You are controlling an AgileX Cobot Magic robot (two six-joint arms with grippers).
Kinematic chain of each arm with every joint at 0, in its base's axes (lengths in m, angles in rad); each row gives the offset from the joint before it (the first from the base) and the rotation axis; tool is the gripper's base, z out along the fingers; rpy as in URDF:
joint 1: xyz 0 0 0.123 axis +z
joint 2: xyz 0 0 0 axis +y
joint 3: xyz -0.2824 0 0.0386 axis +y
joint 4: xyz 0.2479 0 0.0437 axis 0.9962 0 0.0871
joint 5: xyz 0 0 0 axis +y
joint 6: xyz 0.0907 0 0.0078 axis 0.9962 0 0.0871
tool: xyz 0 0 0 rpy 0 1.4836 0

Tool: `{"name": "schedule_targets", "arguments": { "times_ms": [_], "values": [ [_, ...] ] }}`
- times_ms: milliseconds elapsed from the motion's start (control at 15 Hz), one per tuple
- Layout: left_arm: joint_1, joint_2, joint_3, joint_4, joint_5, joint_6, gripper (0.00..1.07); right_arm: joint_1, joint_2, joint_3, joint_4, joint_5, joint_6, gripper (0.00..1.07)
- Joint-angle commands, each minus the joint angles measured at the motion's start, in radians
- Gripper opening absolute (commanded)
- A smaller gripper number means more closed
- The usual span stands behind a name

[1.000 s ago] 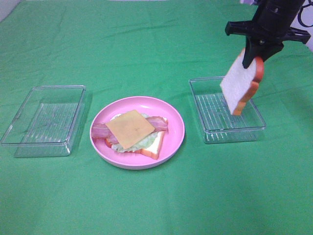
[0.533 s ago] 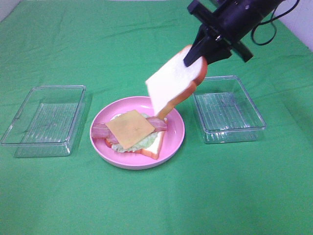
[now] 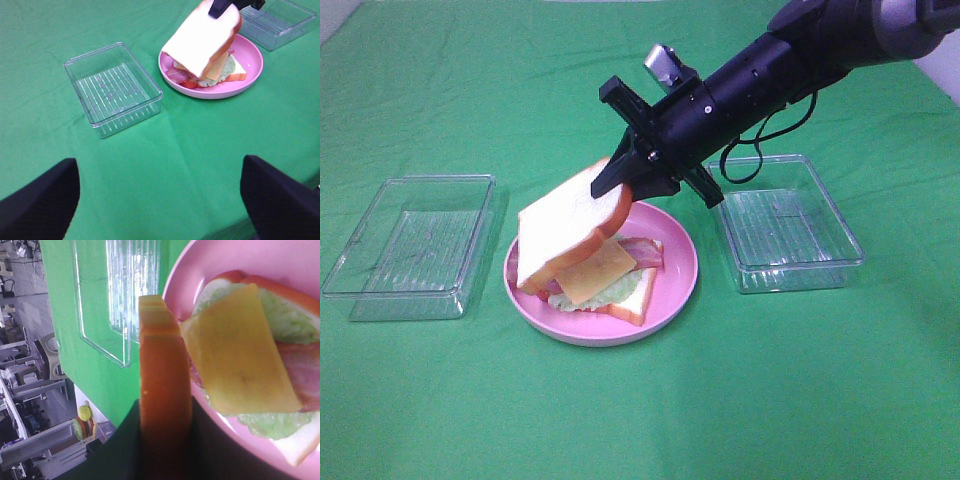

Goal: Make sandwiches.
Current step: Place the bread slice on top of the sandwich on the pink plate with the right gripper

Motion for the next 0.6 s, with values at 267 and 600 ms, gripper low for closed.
{"name": "schedule_targets", "arguments": {
  "times_ms": [267,600],
  "values": [
    [-0.002,-0.022,0.002,-0.009,-0.010,0.000,0.83,0.000,0.045,0.003,-0.022,-0.038,-0.011,0.00],
    [-0.002,-0.022,0.002,-0.009,-0.010,0.000,0.83,-0.001,0.024,0.002,-0.131,-0.028,-0.010,0.81]
  ]
}}
